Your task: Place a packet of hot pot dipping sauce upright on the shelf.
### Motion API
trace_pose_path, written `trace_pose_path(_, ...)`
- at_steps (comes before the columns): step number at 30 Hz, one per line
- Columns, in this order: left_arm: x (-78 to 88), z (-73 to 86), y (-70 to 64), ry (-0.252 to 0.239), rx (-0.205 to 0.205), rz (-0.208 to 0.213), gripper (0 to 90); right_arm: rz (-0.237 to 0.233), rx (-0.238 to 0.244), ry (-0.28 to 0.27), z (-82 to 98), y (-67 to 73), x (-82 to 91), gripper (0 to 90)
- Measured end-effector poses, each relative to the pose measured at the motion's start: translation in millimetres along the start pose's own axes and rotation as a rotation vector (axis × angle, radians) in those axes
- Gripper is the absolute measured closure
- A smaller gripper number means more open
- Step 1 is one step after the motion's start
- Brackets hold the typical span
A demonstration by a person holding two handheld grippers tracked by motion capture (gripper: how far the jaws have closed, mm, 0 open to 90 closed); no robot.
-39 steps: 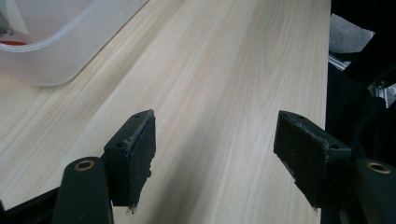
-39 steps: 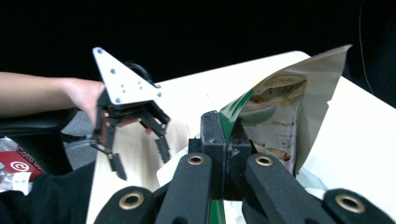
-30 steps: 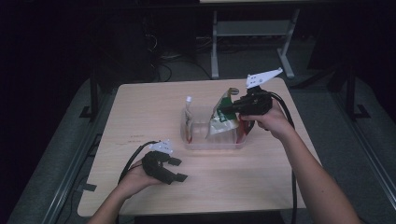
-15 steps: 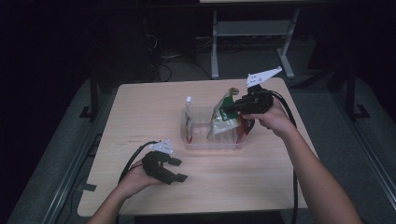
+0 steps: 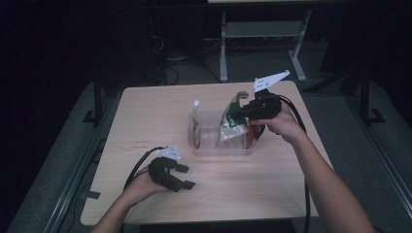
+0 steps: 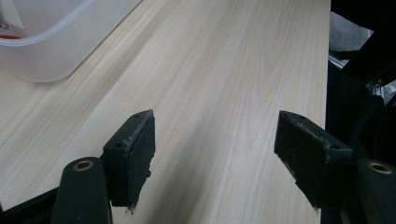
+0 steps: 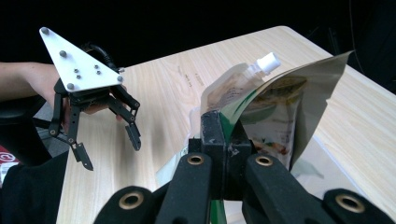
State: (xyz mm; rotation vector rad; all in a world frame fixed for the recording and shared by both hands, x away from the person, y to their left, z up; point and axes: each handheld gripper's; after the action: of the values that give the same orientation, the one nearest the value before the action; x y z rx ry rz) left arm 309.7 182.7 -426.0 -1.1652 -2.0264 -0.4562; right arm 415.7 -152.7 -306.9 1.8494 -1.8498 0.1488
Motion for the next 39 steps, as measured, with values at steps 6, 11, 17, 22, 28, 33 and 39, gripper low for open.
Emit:
trace_pose_path(6, 0.7, 0.6, -0.4, 0.001, 0.013, 0.002, 28.7, -0.002, -0.010, 0.035, 1.5, -4.8, -13.8, 90.0)
trace_pose_path(11, 0.6, 1.5, 0.4, 0.005, 0.021, 0.004, 28.6, 0.010, -0.038, 0.046, 6.1, -10.4, -21.3, 90.0)
trace_pose_path(17, -0.9, 1.6, 0.4, 0.004, 0.013, 0.005, 28.1, 0.022, -0.062, 0.038, 13.8, -16.6, -25.1, 90.0)
trace_pose_path(22, -2.5, 1.8, -0.9, 0.009, 0.014, 0.013, 27.9, 0.057, -0.081, 0.081, 18.5, -22.5, -31.4, 90.0)
trace_pose_path(28, -2.9, 1.8, -0.5, 0.011, 0.003, 0.013, 27.7, 0.059, -0.088, 0.071, 17.8, -23.9, -33.2, 89.9)
trace_pose_path(33, -3.3, 1.7, -0.5, 0.012, -0.002, 0.016, 27.5, 0.054, -0.095, 0.051, 17.6, -24.1, -32.6, 87.8)
trace_pose_path(39, -3.5, 1.4, 0.3, 0.011, -0.004, 0.015, 27.4, 0.085, -0.093, 0.044, 17.9, -24.1, -30.8, 83.3)
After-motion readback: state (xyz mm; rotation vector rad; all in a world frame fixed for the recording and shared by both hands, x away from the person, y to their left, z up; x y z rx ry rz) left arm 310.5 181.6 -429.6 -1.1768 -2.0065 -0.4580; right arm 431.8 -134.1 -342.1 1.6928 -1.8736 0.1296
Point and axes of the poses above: each handheld gripper's, and its own axes: x roughly backward along the jaws, z roughly out of its underside, y roughly to its left, and after that the axes turned 15 degrees about -z, right-handed
